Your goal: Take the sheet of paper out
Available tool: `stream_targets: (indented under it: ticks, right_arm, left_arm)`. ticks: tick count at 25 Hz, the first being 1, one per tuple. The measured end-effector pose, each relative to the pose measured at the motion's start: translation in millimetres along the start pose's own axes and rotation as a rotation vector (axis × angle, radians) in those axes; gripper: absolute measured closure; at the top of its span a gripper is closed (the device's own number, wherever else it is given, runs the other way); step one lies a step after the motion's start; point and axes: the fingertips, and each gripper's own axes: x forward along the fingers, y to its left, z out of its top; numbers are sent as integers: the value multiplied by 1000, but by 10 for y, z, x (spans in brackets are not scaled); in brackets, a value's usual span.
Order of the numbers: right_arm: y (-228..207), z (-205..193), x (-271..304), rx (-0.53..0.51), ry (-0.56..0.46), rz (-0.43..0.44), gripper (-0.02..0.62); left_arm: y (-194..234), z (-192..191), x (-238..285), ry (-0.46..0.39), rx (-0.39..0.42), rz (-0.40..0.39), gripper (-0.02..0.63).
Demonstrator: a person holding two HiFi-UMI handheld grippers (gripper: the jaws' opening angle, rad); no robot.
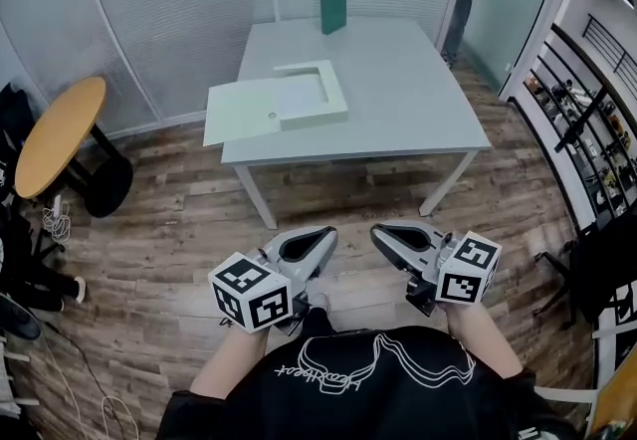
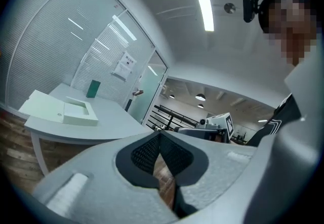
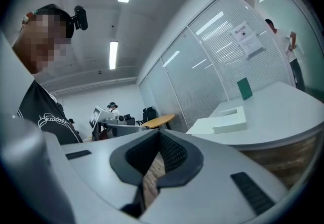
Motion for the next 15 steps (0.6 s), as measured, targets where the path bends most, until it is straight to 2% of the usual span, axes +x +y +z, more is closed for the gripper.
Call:
stream_targets:
  ticks: [8, 12, 15]
  right_arm:
    - [-938, 412, 1173, 34, 0, -7, 586]
    - [-1296, 535, 1450, 24, -2, -30, 586]
    - [-1548, 595, 1490, 37, -12, -47, 586]
  left_arm:
    - [1450, 666, 268, 15, -41, 12, 594]
    - [1929, 846, 401, 13, -55, 27, 594]
    - [2257, 949, 510, -3, -57, 90, 592]
